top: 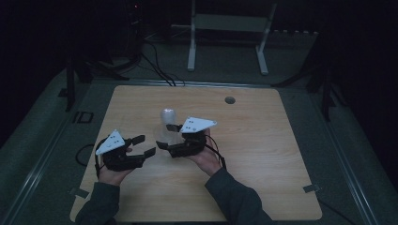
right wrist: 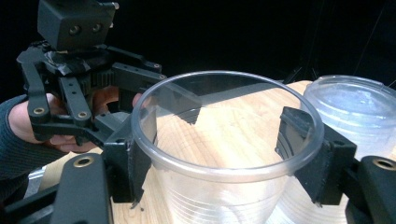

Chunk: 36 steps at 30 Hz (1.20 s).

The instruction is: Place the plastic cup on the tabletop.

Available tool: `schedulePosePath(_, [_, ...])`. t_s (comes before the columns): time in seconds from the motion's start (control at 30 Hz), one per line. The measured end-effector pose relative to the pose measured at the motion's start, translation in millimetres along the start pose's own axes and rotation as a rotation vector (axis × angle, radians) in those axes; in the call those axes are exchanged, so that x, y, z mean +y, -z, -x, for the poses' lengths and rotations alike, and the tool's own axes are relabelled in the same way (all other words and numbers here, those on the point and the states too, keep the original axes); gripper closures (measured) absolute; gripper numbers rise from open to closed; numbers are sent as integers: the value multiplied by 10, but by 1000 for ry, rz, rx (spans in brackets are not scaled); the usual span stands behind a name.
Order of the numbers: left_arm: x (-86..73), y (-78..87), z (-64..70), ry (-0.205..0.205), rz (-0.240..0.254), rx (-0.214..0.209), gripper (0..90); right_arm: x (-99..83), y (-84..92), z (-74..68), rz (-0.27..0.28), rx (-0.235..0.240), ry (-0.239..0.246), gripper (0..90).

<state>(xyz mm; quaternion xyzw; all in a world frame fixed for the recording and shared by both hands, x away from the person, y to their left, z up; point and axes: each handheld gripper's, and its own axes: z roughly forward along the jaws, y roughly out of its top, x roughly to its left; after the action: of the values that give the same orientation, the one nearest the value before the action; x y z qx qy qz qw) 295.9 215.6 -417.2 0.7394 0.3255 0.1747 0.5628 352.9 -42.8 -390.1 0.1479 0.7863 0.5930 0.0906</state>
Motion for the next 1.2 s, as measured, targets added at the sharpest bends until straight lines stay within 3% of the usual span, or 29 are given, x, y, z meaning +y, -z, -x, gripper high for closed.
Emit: schedulePosePath(1.2, [21,79,-39,8,23,25,317,-164,-44,-49,-6,25,-4,287])
